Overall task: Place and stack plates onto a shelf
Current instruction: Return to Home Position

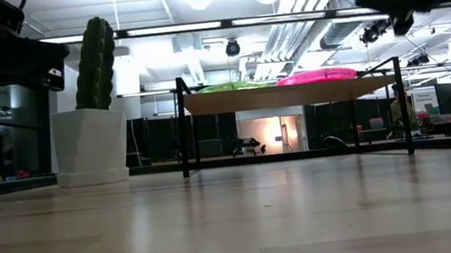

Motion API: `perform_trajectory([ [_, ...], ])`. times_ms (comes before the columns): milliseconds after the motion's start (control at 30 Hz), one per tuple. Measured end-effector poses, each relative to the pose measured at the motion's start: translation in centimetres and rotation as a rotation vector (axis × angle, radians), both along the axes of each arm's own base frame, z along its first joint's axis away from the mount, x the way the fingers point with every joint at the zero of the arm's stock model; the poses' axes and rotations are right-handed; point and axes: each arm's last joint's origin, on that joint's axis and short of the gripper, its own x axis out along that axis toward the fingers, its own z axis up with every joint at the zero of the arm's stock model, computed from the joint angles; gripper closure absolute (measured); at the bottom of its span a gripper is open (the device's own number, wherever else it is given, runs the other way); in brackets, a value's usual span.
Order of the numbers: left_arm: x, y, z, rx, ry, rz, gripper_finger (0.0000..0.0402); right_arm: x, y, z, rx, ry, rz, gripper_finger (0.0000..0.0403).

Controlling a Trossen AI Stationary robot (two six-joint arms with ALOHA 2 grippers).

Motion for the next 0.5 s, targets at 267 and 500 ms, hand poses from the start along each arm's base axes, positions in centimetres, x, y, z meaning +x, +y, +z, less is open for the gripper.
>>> perform_trajectory([
  [267,0.0,0.0,0.0,0.000,-0.001,0.000,0.0401,0.2,0.1,-2.3,-0.024,-0.019,0.024,0.0403],
  [500,0.0,0.0,0.0,0.000,-0.001,0.000,0.0401,-1.0,0.2,-1.6,-0.076,-0.070,0.007,0.0403],
])
